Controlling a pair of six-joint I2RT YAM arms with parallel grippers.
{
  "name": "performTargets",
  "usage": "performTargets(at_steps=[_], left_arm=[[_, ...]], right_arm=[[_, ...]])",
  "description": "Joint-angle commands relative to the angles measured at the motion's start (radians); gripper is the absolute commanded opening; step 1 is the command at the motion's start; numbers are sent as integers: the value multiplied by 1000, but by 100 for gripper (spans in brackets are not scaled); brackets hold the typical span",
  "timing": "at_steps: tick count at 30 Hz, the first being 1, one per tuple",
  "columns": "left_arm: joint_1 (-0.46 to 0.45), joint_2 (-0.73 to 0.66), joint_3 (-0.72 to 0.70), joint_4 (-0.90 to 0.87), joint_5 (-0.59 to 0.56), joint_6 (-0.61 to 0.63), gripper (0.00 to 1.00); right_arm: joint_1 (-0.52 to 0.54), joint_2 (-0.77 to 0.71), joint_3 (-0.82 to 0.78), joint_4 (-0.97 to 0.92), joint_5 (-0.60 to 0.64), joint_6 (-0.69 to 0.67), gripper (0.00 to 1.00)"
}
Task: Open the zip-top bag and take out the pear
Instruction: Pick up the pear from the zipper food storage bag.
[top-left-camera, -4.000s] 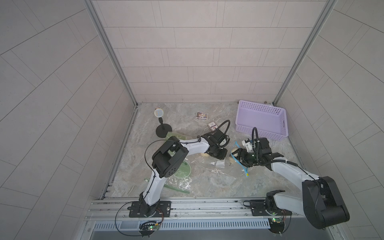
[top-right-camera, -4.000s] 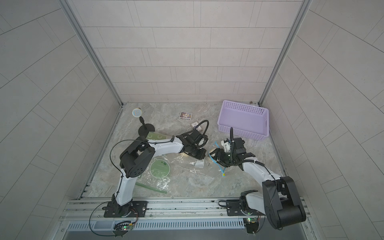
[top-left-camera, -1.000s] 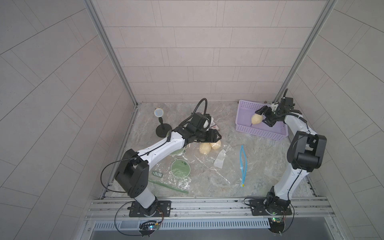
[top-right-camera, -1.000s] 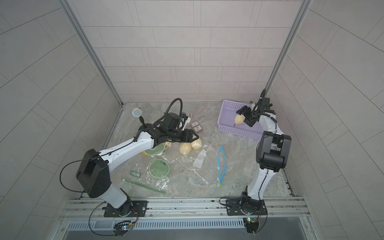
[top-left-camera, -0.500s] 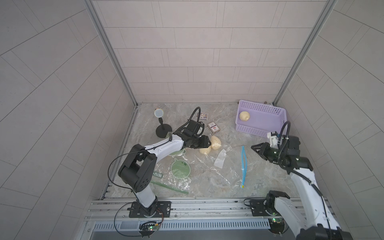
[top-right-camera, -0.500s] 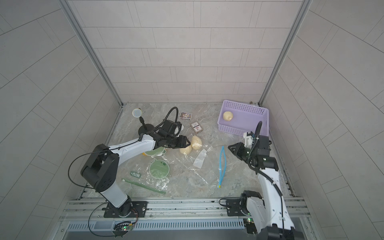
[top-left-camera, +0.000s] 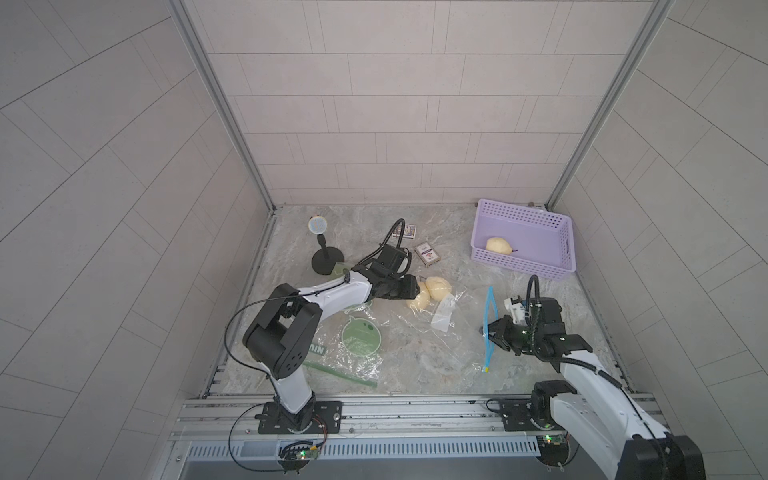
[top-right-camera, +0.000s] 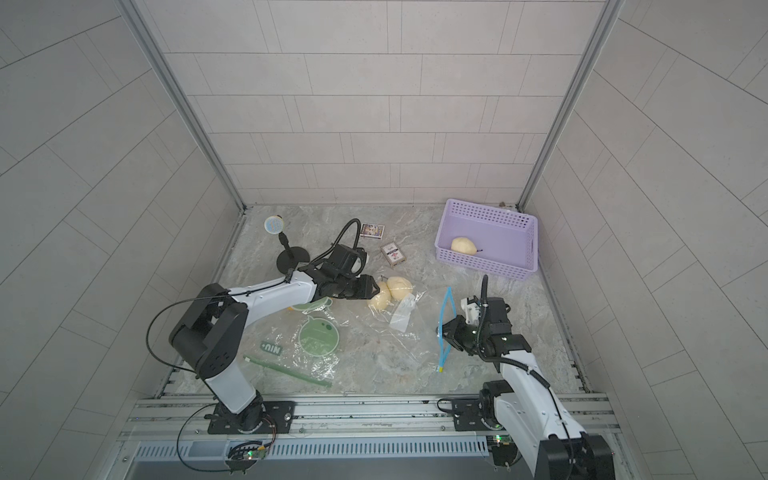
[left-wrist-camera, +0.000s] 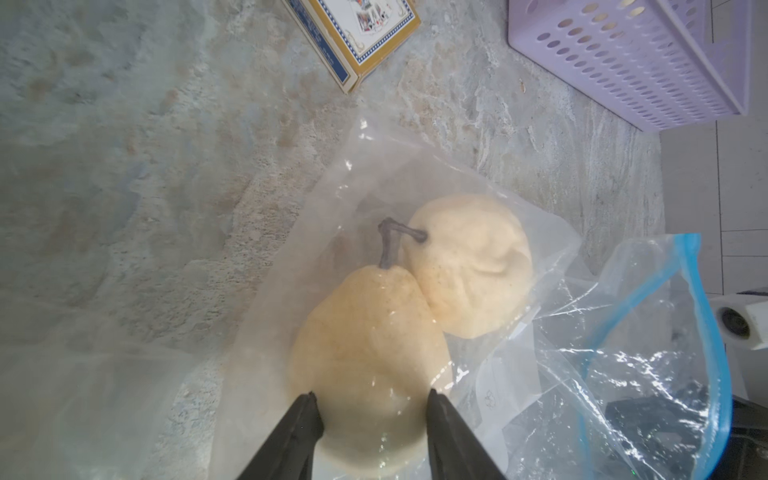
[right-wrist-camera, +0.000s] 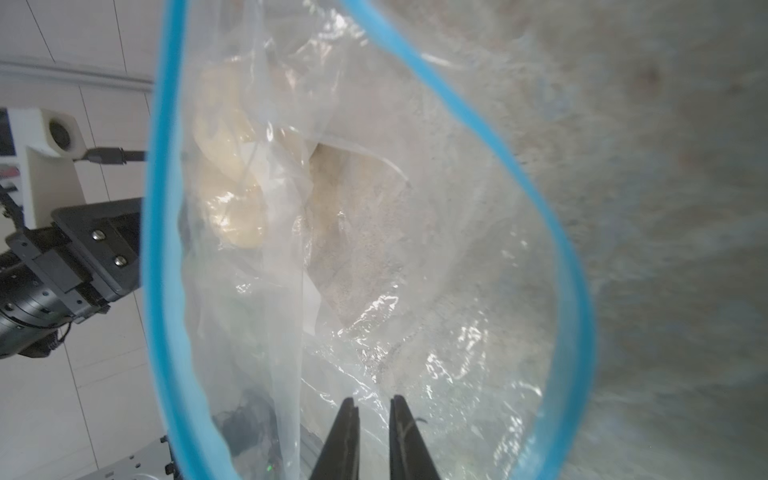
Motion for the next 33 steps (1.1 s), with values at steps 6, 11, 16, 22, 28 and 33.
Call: performTargets(at_steps=[6, 11, 16, 22, 28, 33], left_arm=[[-42, 77, -68, -30, -36, 9, 35], [-73, 118, -105, -21, -50, 12, 25], [-78, 141, -163, -19, -92, 32, 20], [-78, 164, -219, 1, -103, 31, 17], [-77, -57, -298, 56, -83, -34, 14], [-75, -217, -274, -18, -52, -50, 52]], right_arm=[[60, 303, -21, 426, 5, 49, 17], [113, 369, 30, 462, 6, 11, 23], [110, 352, 30, 390, 7, -49, 30], [49, 297, 15, 275, 10, -97, 39], [0, 234, 7, 178, 3, -164, 42], [-22, 225, 8, 160, -12, -181, 42]])
